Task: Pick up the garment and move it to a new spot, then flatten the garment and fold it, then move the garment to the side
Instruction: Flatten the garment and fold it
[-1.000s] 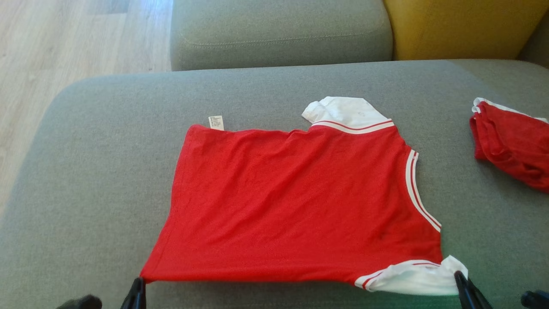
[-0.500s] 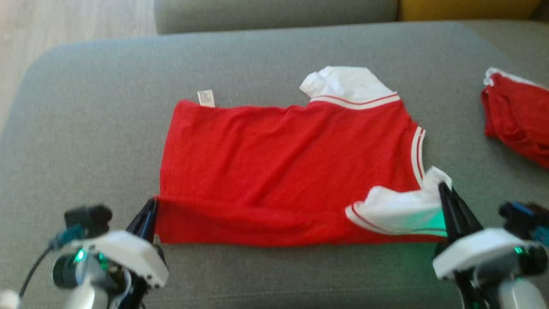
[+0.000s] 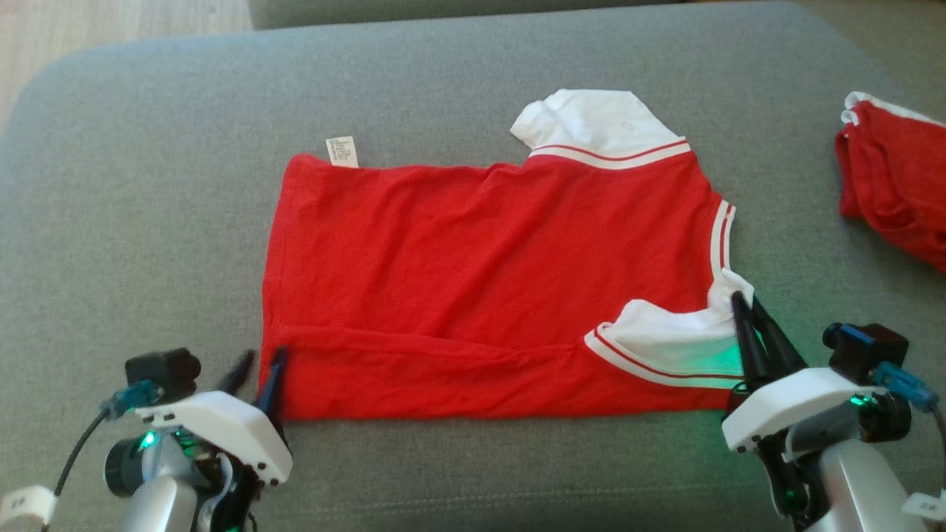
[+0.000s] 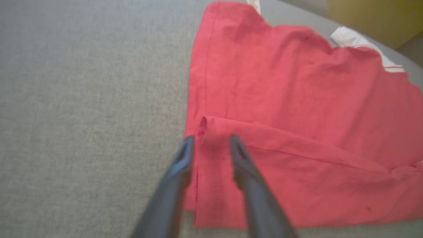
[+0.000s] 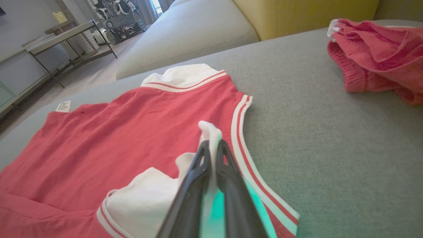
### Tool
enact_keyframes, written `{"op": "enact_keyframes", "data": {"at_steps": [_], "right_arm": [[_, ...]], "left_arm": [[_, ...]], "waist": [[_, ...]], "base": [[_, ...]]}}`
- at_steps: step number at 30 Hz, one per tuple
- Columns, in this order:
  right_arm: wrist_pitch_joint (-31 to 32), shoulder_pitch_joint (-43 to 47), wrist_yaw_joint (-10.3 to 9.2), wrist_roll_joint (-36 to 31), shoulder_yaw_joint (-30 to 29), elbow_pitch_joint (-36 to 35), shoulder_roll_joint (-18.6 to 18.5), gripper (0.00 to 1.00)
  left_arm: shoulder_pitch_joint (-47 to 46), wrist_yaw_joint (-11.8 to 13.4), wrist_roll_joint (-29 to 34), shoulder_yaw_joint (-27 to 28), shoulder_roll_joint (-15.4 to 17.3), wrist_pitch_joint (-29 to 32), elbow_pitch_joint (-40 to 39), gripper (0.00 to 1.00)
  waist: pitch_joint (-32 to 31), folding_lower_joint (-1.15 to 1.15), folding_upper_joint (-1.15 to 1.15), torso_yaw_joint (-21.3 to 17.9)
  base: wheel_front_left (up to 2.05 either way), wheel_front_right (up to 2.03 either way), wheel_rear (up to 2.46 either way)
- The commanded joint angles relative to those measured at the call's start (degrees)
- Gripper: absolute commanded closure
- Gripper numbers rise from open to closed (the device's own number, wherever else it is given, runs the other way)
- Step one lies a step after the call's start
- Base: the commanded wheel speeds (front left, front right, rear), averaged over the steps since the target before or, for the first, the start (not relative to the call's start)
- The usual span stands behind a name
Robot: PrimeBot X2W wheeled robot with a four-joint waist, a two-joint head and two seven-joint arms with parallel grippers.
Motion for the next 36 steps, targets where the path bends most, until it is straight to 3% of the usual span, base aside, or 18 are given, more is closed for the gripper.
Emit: {"op": "enact_keyframes", "data": {"at_steps": [1, 8, 11, 23, 36], "right_arm": [[-2.0, -1.9, -0.04, -0.2, 1.9, -1.5, -0.8, 0.00], [-8.5, 0.2, -0.04, -3.8, 1.8, -5.6, -1.2, 0.00], [-9.5, 2.6, -0.04, -6.5, 1.0, -8.8, -0.6, 0.00], [-6.1, 12.6, -0.04, -10.1, 0.3, -17.2, 2.0, 0.00], [-4.4, 13.9, -0.04, -9.6, 0.4, -19.0, 2.9, 0.00]], "left_arm": [[-2.2, -0.1, -0.1, 2.3, 0.2, -2.6, -1.8, 0.00], [2.2, 2.8, 3.5, 3.5, -1.9, -16.7, -6.4, 0.00], [4.5, 3.6, 5.7, 2.9, -2.8, -20.0, -8.5, 0.00], [10.9, 4.8, 11.5, 1.3, -3.6, -21.8, -9.5, 0.00], [10.4, 4.2, 12.4, 0.9, -3.4, -21.9, -7.9, 0.00]], "waist": [[-1.0, 0.00, 0.00, 0.1], [-4.1, 0.00, 0.00, 0.4], [-5.8, 0.00, 0.00, 0.8], [-10.0, 0.00, 0.00, 1.0], [-9.7, 0.00, 0.00, 1.3]], "base": [[0.00, 0.00, 0.00], [0.00, 0.00, 0.00], [0.00, 0.00, 0.00], [0.00, 0.00, 0.00], [0.00, 0.00, 0.00]]}}
